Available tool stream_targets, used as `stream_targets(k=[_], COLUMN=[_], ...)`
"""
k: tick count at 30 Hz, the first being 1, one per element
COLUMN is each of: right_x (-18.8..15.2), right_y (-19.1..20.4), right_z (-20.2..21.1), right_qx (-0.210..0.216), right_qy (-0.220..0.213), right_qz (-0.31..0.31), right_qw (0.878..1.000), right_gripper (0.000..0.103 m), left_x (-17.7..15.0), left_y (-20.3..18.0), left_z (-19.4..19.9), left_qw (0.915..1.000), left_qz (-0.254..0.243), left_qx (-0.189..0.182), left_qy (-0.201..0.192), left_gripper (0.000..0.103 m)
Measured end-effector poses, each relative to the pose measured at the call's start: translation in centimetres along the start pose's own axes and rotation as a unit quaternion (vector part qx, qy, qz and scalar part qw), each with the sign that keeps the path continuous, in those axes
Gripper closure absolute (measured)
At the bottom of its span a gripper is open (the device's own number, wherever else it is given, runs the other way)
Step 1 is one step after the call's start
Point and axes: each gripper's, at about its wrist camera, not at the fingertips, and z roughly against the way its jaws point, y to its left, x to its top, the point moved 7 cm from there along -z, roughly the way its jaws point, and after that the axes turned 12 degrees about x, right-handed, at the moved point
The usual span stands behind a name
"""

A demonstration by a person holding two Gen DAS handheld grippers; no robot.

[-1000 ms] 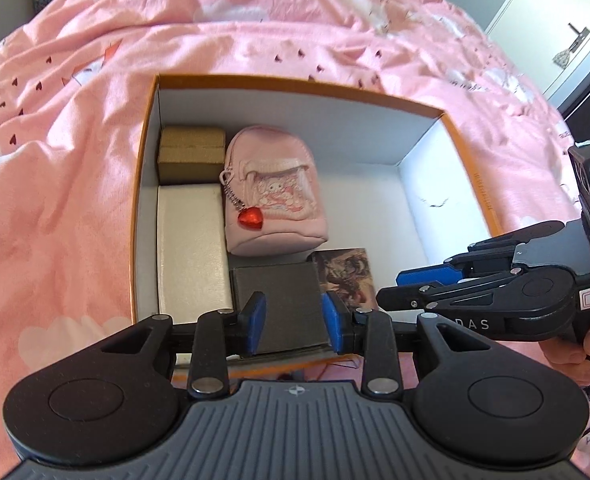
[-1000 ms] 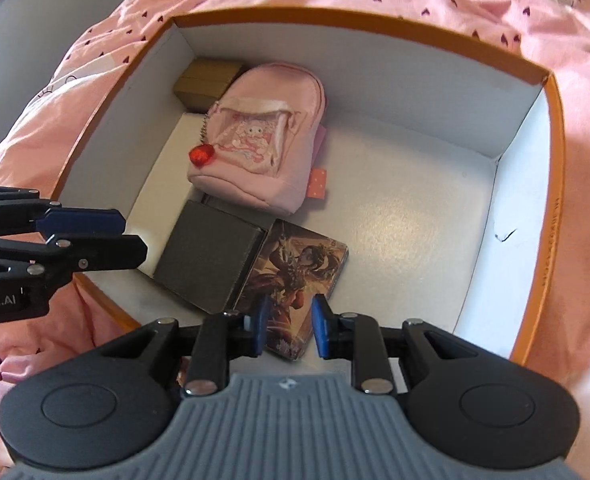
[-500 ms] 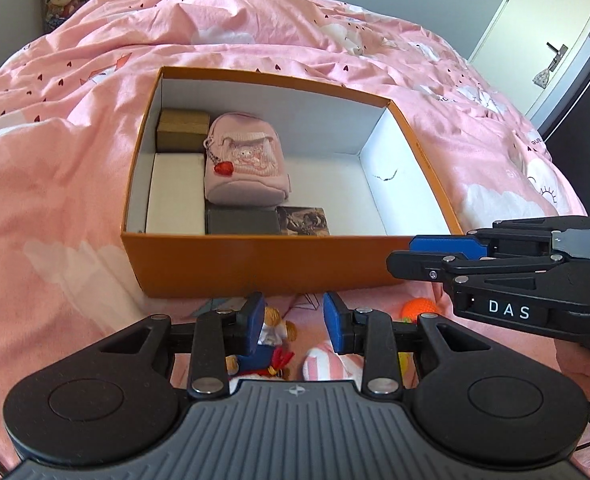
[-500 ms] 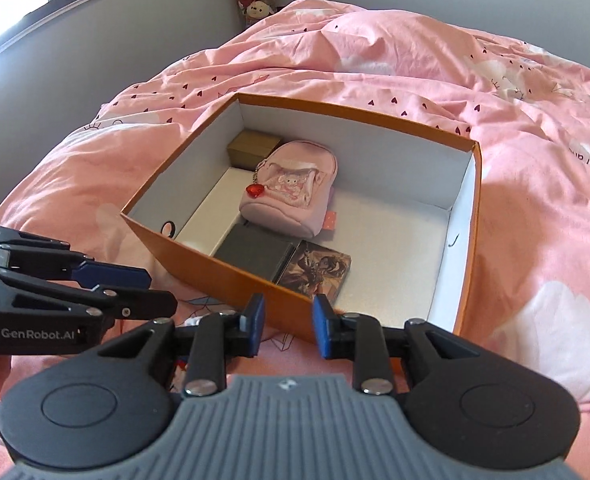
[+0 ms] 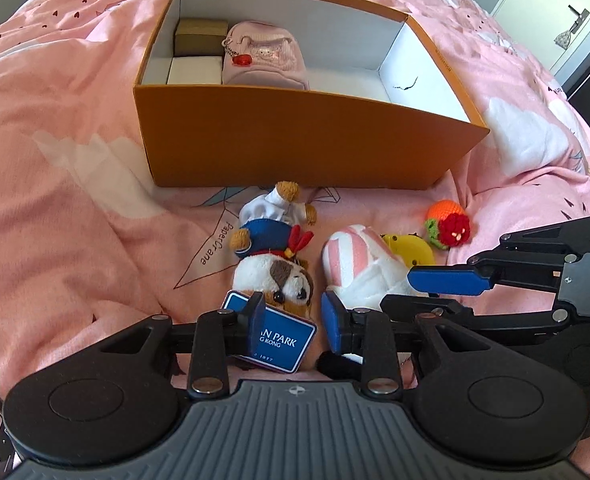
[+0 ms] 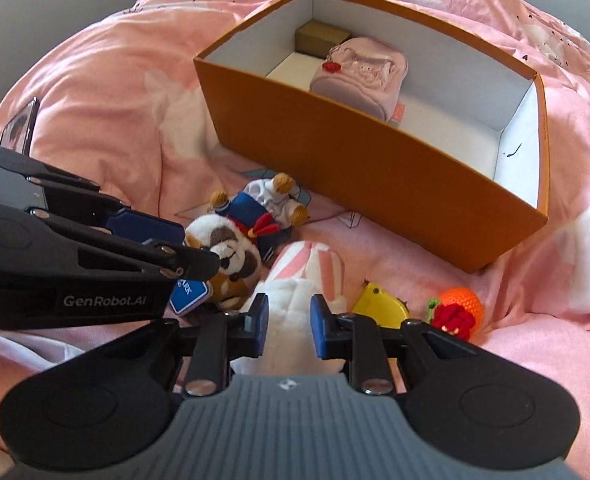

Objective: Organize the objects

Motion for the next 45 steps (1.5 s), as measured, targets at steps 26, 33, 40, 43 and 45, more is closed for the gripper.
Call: stream_targets(k=[26, 33, 40, 43, 45], right_x=[-2.7, -2.6, -2.8, -2.6, -2.6], right_y=[0.5, -1.4, -2.9, -3.0, -3.2], right_z=[-5.6, -3.0, 0.1, 1.3, 1.8], right_qx=[-0.042, -0.006, -0.001, -0.008, -0.009], right_qy=[0.109, 0.082, 0.05, 0.032, 0.026], right_qz=[0.058, -0.008, -0.052, -0.06, -0.064], right_qw=[0.991, 0.997, 0.997, 0.998, 0.998], right_gripper=[0.03, 0.038, 0.057, 0.074, 0.083], left_x=[-1.1, -1.0, -1.2, -1.1, -1.1], left_y=[1.4, 0.8, -0.5, -1.2, -2.3], left_z=[-0.2, 0.3, 0.2, 0.4, 0.3], left_qw=[0.9999, 0.9994, 0.9988, 0.9976, 0.9957], left_qz=[0.01, 0.011, -0.001, -0.007, -0.021], left_qx=[0.008, -0.032, -0.05, -0.069, -0.09], left_qy=[0.009, 0.0, 0.002, -0.002, -0.004], left_gripper=[0.067, 0.067, 0.067, 0.067, 0.072])
